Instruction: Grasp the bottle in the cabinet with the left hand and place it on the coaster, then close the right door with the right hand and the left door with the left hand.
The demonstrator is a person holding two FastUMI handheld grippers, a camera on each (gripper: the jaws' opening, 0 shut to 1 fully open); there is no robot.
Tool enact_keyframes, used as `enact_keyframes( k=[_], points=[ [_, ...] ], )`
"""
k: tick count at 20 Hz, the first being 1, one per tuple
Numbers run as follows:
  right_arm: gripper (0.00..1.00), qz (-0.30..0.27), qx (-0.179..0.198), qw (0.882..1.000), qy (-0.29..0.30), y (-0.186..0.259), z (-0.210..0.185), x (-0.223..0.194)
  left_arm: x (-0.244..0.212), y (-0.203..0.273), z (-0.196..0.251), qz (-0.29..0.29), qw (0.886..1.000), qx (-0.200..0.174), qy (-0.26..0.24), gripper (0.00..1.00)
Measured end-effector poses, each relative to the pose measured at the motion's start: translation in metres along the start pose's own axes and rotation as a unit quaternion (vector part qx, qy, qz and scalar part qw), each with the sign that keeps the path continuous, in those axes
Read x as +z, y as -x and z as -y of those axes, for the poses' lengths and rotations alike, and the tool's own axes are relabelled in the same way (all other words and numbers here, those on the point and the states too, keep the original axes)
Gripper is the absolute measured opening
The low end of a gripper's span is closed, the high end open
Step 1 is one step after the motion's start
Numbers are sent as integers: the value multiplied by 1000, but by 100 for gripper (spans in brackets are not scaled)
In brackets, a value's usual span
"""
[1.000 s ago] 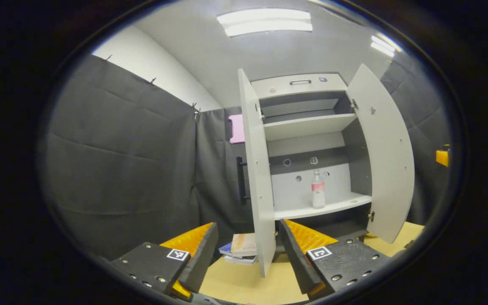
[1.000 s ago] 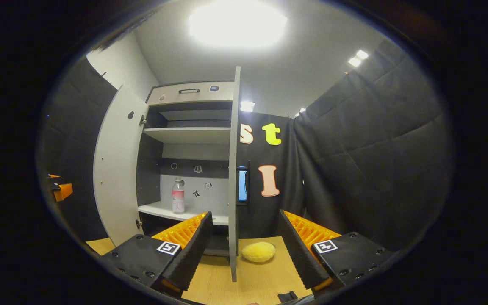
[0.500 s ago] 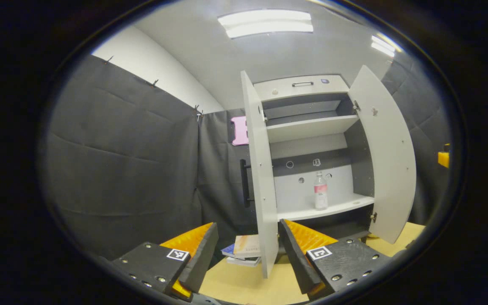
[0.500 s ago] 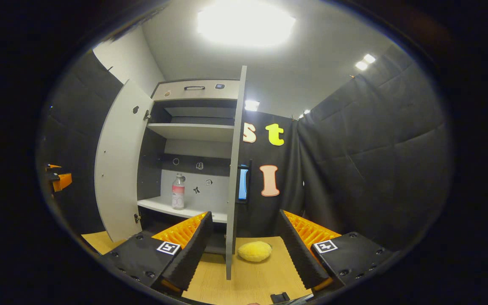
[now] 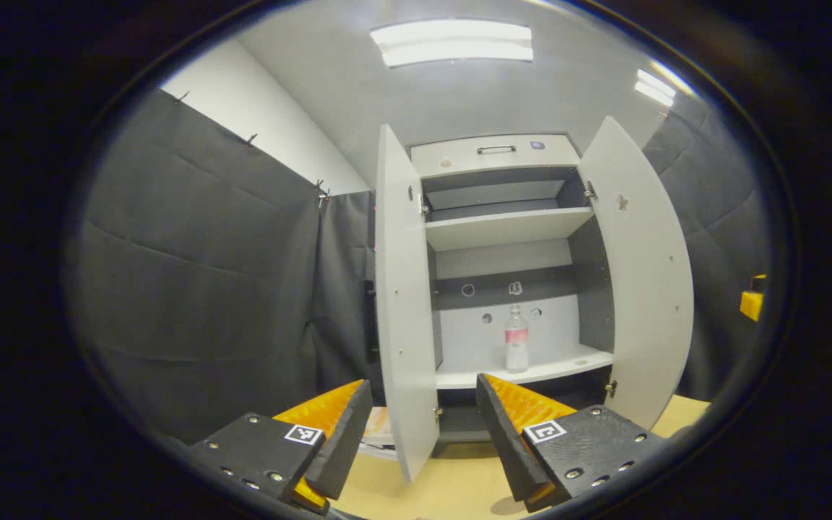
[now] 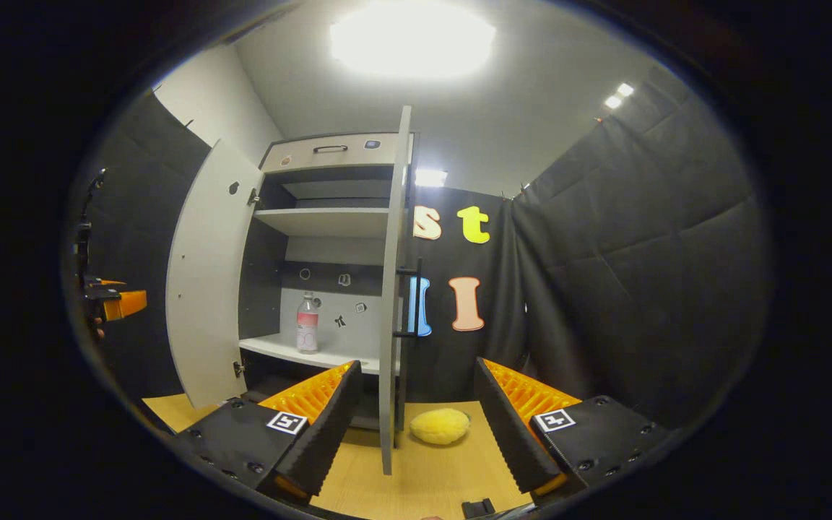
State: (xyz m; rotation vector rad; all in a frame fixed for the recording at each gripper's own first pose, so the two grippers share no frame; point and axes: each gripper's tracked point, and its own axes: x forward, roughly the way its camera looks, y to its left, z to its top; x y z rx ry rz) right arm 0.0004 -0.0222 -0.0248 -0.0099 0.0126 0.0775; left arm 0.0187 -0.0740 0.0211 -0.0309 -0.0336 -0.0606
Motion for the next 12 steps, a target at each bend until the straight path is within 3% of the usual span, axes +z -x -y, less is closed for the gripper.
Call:
enact_keyframes(
  k=[6, 7, 9, 10, 12],
  points=[
    [98, 0, -15, 1000, -18, -2, 14, -3, -3, -57, 46, -11, 999, -34, 3, 85],
    [98, -5, -21, 1000, -16, -4, 17, -7, -4, -70, 52, -11, 999, -43, 5, 92],
    [98, -11, -36, 999, -17, -8, 21, -10, -5, -96, 65, -8, 998, -58, 7, 92],
    [93, -12, -44, 999, -19, -10, 22, -9, -6, -109, 72, -8, 998, -67, 8, 93],
    [93, -5, -57, 998, -21, -16, 23, -5, -7, -134, 87, -6, 996, -88, 16, 92]
  ],
)
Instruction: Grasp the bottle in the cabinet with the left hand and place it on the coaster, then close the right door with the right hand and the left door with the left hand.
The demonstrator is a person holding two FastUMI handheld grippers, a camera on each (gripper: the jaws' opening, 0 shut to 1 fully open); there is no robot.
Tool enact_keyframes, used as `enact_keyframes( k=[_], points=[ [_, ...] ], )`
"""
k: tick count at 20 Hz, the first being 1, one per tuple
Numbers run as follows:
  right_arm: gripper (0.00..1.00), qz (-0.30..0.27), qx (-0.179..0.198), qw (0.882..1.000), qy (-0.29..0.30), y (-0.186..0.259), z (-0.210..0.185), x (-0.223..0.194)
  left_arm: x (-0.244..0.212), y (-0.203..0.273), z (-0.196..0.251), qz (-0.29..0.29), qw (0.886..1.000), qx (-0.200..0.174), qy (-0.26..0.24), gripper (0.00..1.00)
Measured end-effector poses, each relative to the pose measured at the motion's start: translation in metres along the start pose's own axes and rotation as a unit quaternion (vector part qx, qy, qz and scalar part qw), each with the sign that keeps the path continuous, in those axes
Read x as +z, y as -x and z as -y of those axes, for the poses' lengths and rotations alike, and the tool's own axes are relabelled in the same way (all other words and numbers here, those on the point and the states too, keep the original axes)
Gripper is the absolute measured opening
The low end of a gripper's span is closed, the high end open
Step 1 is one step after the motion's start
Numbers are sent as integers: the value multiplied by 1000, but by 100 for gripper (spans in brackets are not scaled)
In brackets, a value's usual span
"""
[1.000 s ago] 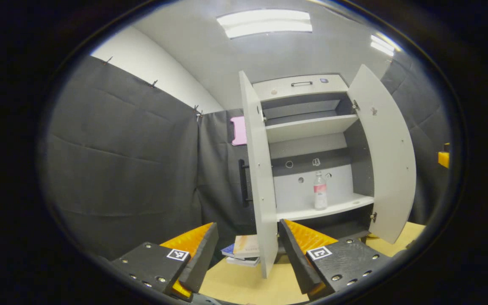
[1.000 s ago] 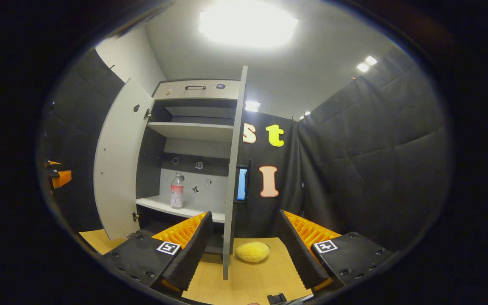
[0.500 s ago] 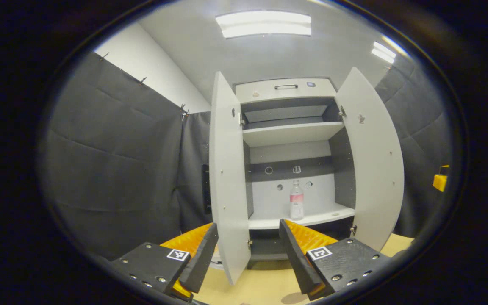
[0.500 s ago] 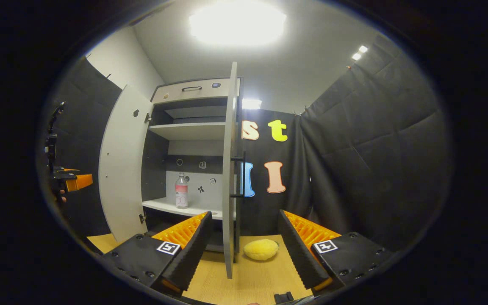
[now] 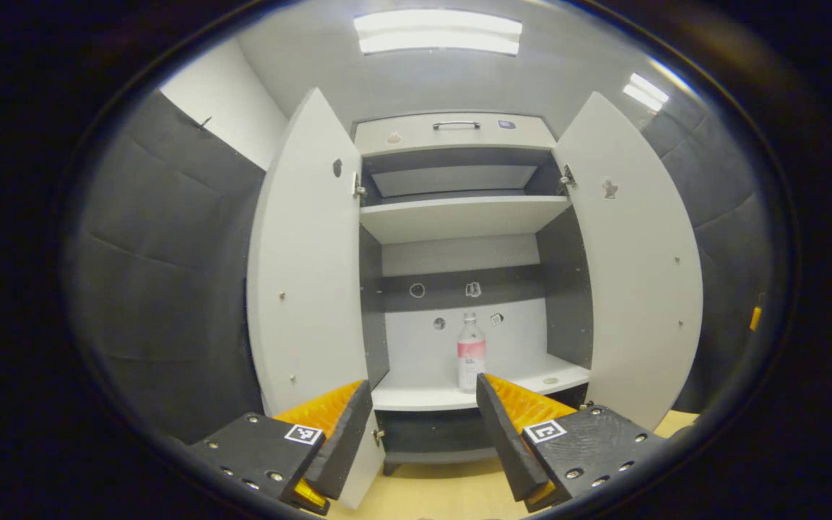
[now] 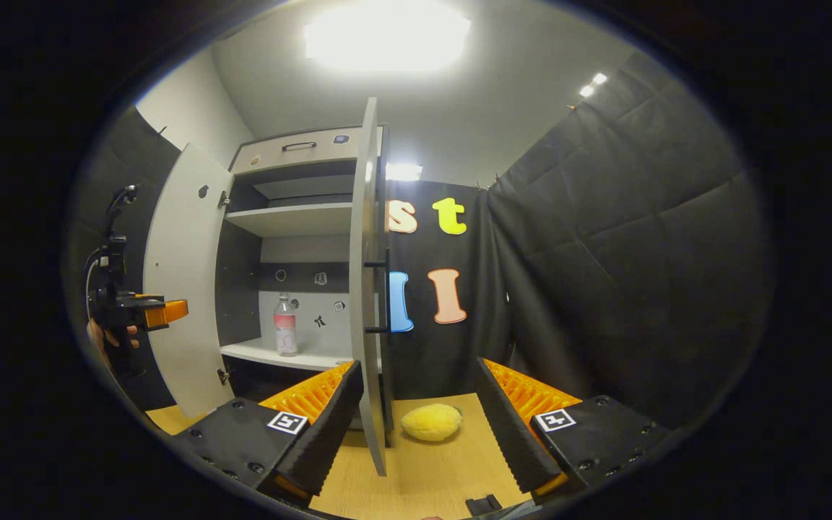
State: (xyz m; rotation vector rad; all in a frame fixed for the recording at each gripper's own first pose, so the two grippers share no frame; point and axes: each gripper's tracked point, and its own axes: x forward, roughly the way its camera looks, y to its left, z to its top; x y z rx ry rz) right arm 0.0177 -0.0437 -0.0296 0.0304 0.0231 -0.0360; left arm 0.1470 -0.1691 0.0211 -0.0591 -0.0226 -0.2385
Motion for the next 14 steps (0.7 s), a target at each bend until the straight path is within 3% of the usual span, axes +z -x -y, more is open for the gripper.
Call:
enact_keyframes(
  k=[1, 3, 5, 6, 7, 9, 10, 11, 13, 14],
  points=[
    [98, 4, -5, 1000, 1, -3, -1, 1, 0, -13, 4, 2, 1000, -9, 5, 92],
    [93, 5, -20, 1000, 5, -11, 0, 0, 0, -41, 11, 3, 1000, -26, 14, 92],
    [93, 4, -30, 1000, 2, -15, -2, -3, -1, -69, 16, 4, 999, -42, 21, 92],
    [98, 2, -35, 999, 3, -17, -3, -5, -2, -82, 18, 4, 999, -47, 22, 92],
    [93, 1, -40, 999, 6, -19, -4, -6, -4, -93, 20, 5, 998, -52, 22, 92],
    [98, 0, -52, 998, 16, -22, -1, -7, -10, -115, 24, 5, 998, -61, 25, 92],
    [93, -1, -59, 998, 18, -24, 0, -7, -12, -127, 26, 4, 997, -66, 27, 92],
    [98, -1, -66, 998, 19, -26, 0, -7, -18, -137, 29, 1, 997, -69, 28, 92],
    [98, -3, -81, 997, 19, -29, 2, -10, -26, -160, 34, -4, 996, -79, 31, 92],
    [93, -6, -88, 996, 21, -30, 3, -12, -31, -172, 36, -6, 996, -84, 32, 92]
  ],
)
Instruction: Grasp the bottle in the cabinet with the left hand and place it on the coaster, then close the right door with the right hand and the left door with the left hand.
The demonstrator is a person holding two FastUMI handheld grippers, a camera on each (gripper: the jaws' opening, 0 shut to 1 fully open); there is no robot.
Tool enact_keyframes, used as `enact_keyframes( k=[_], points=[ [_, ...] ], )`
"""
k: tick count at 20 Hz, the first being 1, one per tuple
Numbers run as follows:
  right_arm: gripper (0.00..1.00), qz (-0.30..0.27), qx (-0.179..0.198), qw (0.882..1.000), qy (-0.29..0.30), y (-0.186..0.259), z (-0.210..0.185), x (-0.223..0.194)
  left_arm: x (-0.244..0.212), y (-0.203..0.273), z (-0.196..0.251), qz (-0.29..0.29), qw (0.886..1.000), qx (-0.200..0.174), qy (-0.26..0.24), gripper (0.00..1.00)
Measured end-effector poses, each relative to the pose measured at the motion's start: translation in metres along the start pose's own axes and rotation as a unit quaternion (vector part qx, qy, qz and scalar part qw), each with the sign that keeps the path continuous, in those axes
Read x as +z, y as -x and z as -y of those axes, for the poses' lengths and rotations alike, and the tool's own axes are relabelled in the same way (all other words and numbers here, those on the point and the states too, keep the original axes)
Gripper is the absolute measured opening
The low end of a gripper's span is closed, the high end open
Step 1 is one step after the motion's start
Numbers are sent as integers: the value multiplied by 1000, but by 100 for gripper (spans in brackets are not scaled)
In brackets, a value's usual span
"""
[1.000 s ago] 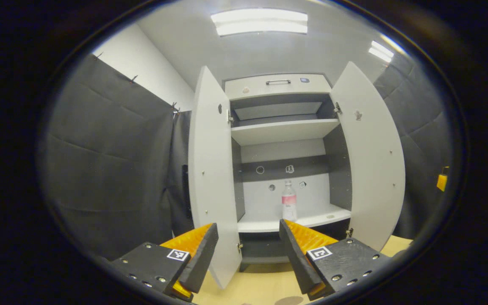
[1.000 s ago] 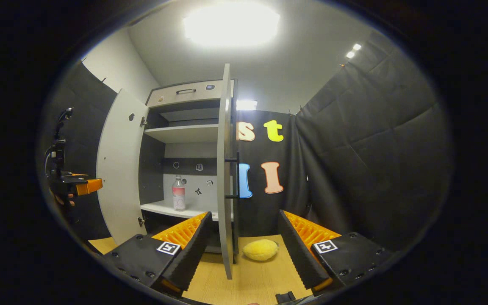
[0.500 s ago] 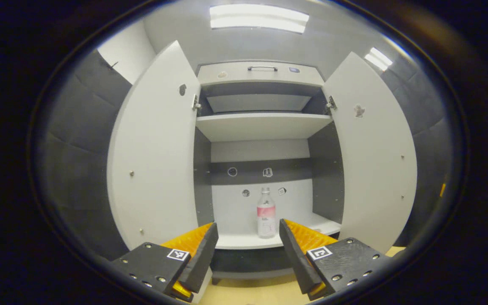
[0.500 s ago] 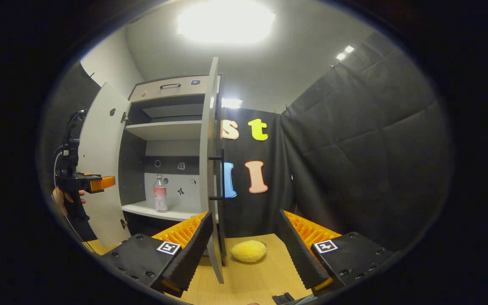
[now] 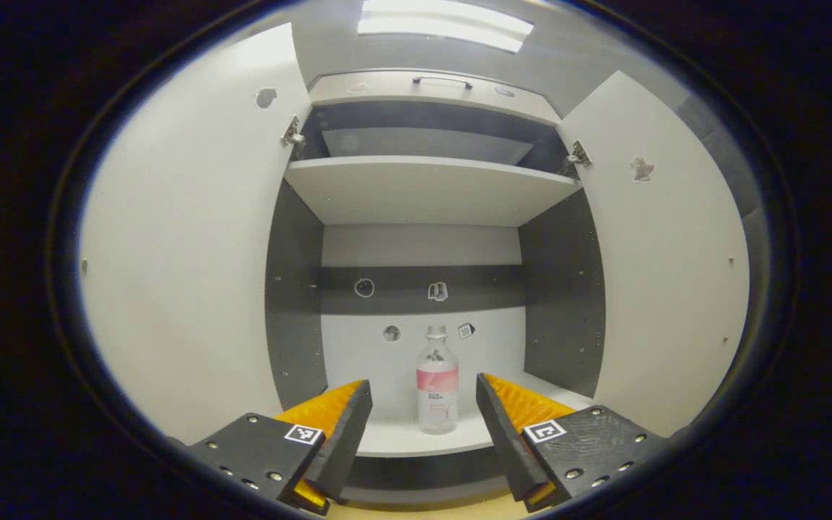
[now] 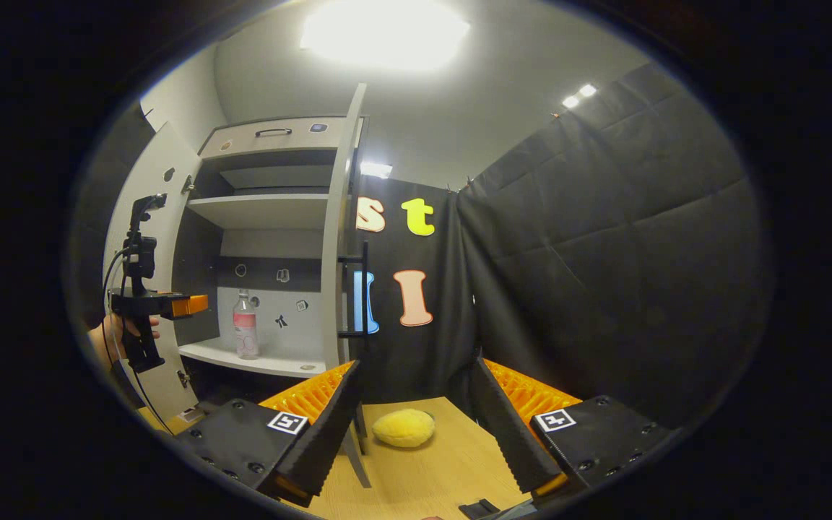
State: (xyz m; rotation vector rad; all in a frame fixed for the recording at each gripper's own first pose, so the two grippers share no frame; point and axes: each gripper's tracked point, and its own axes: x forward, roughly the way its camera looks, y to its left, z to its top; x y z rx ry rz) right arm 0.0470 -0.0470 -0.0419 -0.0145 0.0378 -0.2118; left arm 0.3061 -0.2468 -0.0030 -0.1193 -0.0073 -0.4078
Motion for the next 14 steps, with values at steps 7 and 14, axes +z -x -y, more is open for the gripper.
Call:
enact_keyframes(
  k=[7, 14],
  points=[
    [98, -11, -49, 999, 12, -7, 4, -7, -34, -69, 11, -20, 999, -33, -3, 92],
    [93, -17, -76, 997, 26, -7, -5, -12, -57, -116, 15, -31, 998, -49, 4, 85]
  ],
)
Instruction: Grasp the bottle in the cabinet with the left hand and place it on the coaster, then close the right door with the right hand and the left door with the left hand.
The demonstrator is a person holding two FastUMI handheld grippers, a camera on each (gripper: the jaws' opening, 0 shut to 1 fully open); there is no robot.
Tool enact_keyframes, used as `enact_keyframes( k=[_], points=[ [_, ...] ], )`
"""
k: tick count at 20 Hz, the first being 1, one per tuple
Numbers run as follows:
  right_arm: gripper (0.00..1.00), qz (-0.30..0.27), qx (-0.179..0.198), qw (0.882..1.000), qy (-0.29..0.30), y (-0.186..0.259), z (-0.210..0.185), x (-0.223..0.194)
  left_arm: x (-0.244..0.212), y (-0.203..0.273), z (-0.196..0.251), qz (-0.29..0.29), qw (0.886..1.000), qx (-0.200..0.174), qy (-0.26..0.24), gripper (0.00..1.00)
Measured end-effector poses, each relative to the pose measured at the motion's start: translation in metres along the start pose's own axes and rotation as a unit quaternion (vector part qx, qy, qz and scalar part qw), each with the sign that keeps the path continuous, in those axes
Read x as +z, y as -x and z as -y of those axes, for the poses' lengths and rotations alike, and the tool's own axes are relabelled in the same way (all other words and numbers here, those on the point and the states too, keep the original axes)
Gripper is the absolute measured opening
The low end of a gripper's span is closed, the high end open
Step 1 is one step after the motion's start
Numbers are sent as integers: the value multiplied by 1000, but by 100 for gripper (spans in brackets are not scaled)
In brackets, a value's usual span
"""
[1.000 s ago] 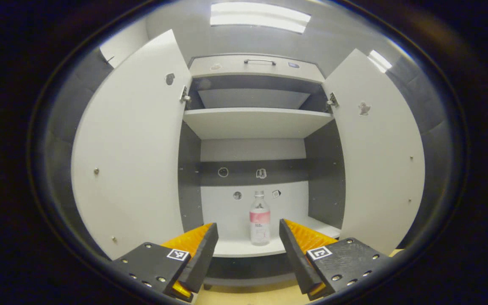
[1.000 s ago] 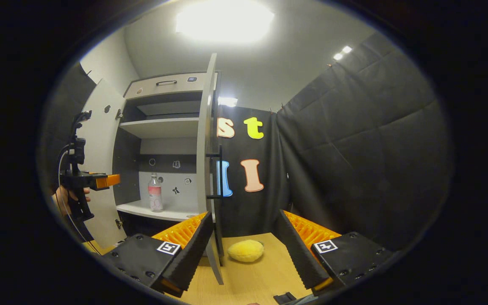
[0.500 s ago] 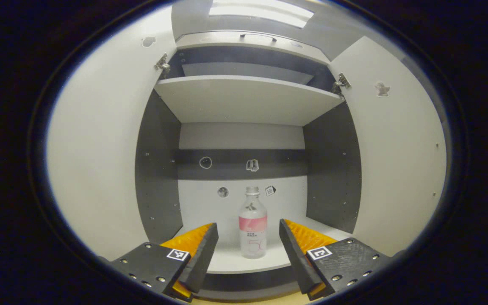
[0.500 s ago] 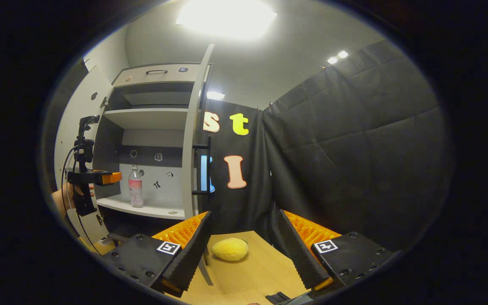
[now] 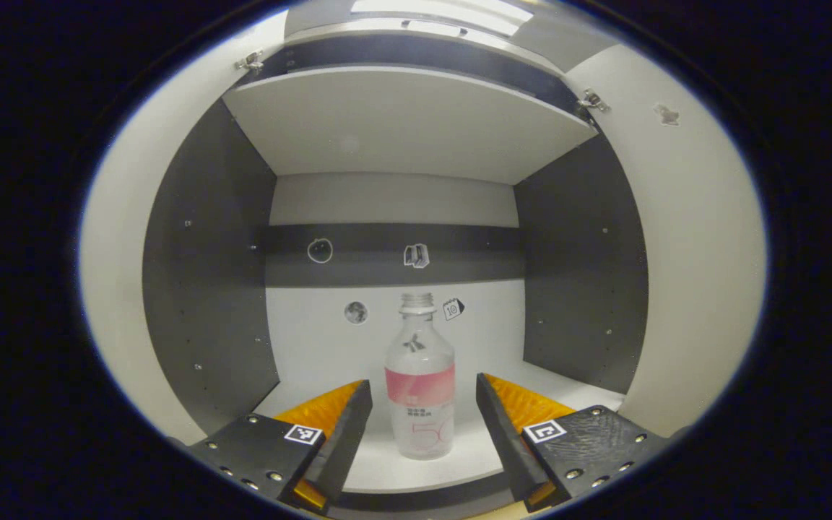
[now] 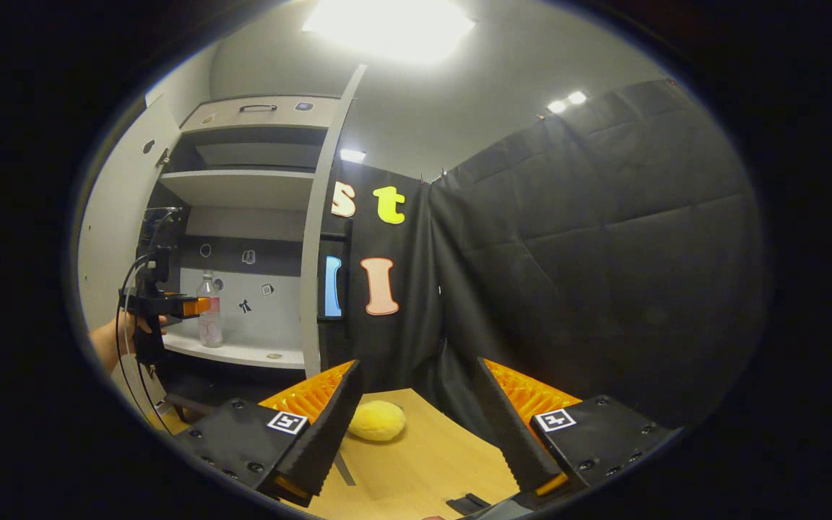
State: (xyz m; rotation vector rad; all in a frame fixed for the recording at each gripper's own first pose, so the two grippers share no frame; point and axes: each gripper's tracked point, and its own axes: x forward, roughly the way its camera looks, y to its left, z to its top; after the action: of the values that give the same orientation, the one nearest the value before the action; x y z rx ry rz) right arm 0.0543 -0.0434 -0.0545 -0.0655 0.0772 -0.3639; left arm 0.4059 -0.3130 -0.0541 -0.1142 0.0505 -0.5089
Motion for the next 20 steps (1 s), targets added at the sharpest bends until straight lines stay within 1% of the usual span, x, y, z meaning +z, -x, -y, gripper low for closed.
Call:
enact_keyframes(
  k=[1, 2, 3, 4, 5, 6, 7, 8, 9, 10, 11, 12, 13, 14, 15, 18, 20],
  points=[
    [93, -2, -2, 1000, 3, 0, 0, -2, -5, -7, 0, 1, 1000, 0, 2, 85],
    [98, -5, -5, 1000, 5, 0, -1, -5, -9, -14, -2, -1, 1000, 1, 3, 85],
    [98, -9, -8, 1000, 5, 0, 0, -6, -13, -21, -4, -6, 1000, 5, 4, 85],
    [93, -9, -10, 1000, 5, 0, 0, -7, -18, -26, -5, -11, 1000, 9, 5, 85],
    [98, -8, -12, 1000, 4, 0, -1, -5, -22, -30, -6, -17, 1000, 13, 5, 85],
    [98, -7, -14, 1000, 2, 0, -1, -5, -28, -34, -9, -25, 999, 19, 5, 85],
    [93, -8, -15, 1000, 0, 0, 0, -6, -35, -38, -10, -31, 999, 22, 8, 86],
    [98, -9, -15, 1000, -2, 0, -1, -6, -37, -42, -11, -33, 999, 23, 11, 85],
    [98, -10, -14, 1000, -3, 0, -1, -7, -36, -44, -10, -29, 999, 20, 19, 85],
    [93, -10, -14, 1000, -4, 1, 0, -7, -33, -45, -8, -22, 999, 7, 30, 93],
    [93, -10, -13, 1000, -6, 2, 1, -8, -33, -43, -6, -21, 999, 4, 37, 71],
    [93, -11, -11, 1000, -8, 2, 1, -9, -35, -45, -7, -23, 999, 8, 35, 71],
    [93, -11, -9, 1000, -10, 3, 1, -9, -36, -44, -8, -27, 999, 14, 29, 77],
    [93, -11, -8, 1000, -11, 3, 2, -9, -35, -42, -7, -29, 999, 14, 26, 77],
    [93, -11, -5, 1000, -12, 4, 4, -9, -31, -41, -6, -26, 999, 13, 28, 71],
    [93, -8, 6, 1000, -24, 5, 7, -6, -19, -23, -2, -12, 999, 9, 32, 71],
    [93, -10, 17, 999, -32, 6, 9, -7, -11, -2, 4, -10, 999, 9, 31, 70]
  ],
)
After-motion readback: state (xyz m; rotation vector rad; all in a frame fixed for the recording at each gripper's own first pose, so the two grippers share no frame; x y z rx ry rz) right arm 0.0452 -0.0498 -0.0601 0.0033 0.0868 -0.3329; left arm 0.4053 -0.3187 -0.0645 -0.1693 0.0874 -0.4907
